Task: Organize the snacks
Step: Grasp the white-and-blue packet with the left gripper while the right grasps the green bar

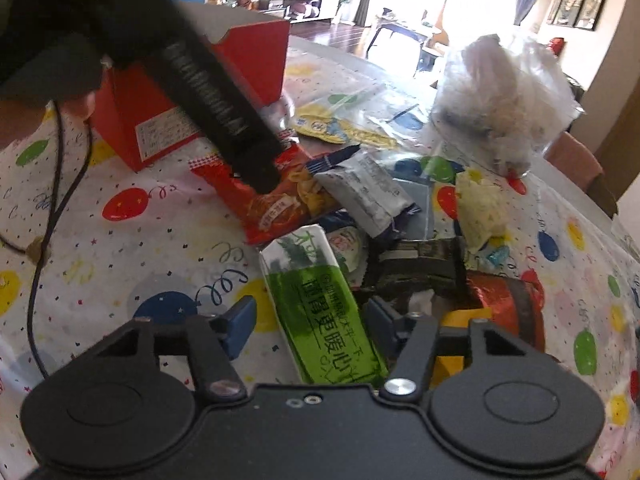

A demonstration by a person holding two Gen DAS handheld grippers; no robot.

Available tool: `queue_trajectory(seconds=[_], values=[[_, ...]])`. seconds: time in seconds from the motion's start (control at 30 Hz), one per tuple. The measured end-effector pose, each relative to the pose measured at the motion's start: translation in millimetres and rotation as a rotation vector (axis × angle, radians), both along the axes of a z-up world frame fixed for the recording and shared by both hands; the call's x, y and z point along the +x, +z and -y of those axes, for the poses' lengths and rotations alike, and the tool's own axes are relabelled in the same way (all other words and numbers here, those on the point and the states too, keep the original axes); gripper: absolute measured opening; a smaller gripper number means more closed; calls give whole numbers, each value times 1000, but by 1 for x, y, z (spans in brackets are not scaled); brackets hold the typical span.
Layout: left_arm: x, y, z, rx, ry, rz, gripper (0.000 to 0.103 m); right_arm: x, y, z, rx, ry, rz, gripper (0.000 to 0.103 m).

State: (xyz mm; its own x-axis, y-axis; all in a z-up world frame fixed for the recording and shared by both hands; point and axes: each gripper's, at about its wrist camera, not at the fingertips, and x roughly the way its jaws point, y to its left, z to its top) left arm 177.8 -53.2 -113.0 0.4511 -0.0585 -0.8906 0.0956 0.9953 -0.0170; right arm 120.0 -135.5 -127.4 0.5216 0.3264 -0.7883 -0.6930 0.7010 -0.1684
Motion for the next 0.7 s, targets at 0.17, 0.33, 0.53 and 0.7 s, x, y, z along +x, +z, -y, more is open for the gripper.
queue_trajectory(seconds=[0.17, 0.33, 0.53, 0.7], values=[[24, 4, -4, 6, 52, -51, 95, 6, -6, -4, -18, 22, -8, 52], [38, 3, -13, -61, 182, -114, 93, 9, -9, -5, -23, 41, -17, 50], [45, -5, -29, -182, 375, -200, 91, 5, -10, -3, -12, 56, -21, 44], [47, 1, -12, -138, 329, -169, 89, -3, -8, 1, 9, 54, -36, 41]])
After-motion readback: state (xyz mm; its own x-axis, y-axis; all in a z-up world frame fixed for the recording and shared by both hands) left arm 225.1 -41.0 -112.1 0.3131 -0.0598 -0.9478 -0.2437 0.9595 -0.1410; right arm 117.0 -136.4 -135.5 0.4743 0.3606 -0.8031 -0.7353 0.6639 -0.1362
